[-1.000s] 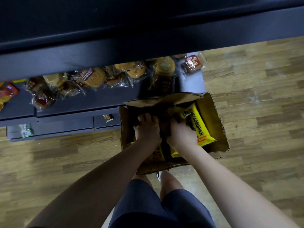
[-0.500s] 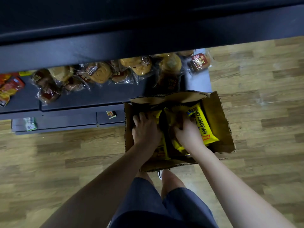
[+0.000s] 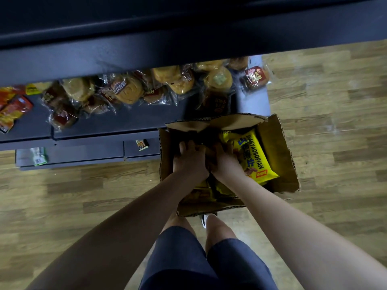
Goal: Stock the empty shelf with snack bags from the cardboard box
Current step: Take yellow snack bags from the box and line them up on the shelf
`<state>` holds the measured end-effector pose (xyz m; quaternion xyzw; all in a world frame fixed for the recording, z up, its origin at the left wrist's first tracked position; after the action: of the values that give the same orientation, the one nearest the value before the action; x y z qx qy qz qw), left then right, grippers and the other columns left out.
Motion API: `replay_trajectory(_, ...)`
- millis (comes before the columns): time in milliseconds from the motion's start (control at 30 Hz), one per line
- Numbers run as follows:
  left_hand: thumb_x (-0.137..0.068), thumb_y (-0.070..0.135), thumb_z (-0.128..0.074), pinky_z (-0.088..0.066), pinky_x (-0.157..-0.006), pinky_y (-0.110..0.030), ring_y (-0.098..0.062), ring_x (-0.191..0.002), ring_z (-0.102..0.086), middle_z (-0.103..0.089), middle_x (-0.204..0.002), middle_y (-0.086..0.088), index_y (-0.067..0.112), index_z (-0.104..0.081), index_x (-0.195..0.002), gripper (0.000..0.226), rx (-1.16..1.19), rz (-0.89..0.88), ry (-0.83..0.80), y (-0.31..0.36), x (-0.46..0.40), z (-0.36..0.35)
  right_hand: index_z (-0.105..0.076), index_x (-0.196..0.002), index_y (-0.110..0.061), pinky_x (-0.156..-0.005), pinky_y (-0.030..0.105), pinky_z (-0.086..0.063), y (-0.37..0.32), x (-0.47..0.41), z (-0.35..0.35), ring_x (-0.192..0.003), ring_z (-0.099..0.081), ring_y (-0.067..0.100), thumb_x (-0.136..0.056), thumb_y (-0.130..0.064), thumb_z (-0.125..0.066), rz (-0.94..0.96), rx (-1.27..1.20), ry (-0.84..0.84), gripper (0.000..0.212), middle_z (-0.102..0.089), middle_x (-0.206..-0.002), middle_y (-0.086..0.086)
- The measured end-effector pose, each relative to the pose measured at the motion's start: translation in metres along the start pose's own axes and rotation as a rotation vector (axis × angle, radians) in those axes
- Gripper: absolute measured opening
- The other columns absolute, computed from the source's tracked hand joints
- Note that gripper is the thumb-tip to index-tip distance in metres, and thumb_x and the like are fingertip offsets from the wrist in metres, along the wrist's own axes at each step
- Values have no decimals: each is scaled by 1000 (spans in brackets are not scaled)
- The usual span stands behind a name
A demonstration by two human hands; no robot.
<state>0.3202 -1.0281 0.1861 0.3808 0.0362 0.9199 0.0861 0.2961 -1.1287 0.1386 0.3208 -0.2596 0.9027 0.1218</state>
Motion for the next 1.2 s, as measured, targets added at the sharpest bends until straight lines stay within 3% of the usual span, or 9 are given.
replay_trajectory(100,-82,24,-63,-40,-94,-44,-33,-130,-21,-27,-138,-11,19,-33,-138,64,14,-10,13,-1,-1,5,-30,-139,-28,-86,48,-50,-1,0,4,-113,-51,46,-88,-36,-52,-15,-6,32,57,-24,-146,20)
replay_trajectory(200,-82,23,-63,-40,-94,-46,-34,-130,-23,-30,-138,-11,19,-34,-138,62,19,-24,39,-2,1,9,-41,-131,-25,-77,41,-49,0,2,13,-105,-56,40,-90,-36,-50,-48,-24,73,43,-51,-129,15)
replay_trajectory(300,-83,21,-63,-42,-92,-45,-34,-128,-26,-33,-136,-10,20,-36,-136,60,45,-25,72,-2,5,13,-46,-129,-27,-75,41,-51,-2,11,23,-103,-58,37,-89,-37,-51,-37,-79,116,42,-61,-117,9)
replay_trajectory(500,-83,20,-60,-42,-80,-39,-31,-122,-33,-40,-130,-8,18,-41,-131,51,149,-40,236,-2,26,20,-50,-127,-26,-80,44,-51,-12,37,47,-107,-54,37,-85,-27,-58,83,-173,286,42,-47,-128,9)
replay_trajectory(600,-85,23,-58,-43,-87,-40,-28,-123,-33,-40,-133,-4,18,-43,-130,47,221,-63,376,-5,38,24,-49,-128,-28,-83,44,-50,-13,50,56,-115,-48,33,-84,-25,-59,147,-141,366,46,-43,-132,7)
replay_trajectory(933,-74,9,-65,-41,-94,-41,-32,-118,-38,-47,-130,-9,11,-51,-130,57,199,-180,683,-3,78,42,-54,-125,-21,-72,43,-54,-26,92,83,-115,-48,31,-77,-15,-66,351,-93,597,50,-45,-132,5)
replay_trajectory(1200,-66,9,-74,-52,-80,-48,-33,-108,-42,-52,-118,-13,11,-53,-119,57,194,-263,941,-9,121,54,-60,-117,-19,-64,35,-56,-42,140,112,-107,-56,30,-75,-19,-73,505,-86,830,43,-50,-126,4)
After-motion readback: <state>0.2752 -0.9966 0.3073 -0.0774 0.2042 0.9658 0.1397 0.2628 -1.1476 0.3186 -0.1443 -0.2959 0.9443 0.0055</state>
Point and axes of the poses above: each hand's wrist, its own x-axis away from the middle knuckle, its own z-axis out of the back of the hand, y = z × x, the point moved 5 cm from there along -x, towards the middle knuckle
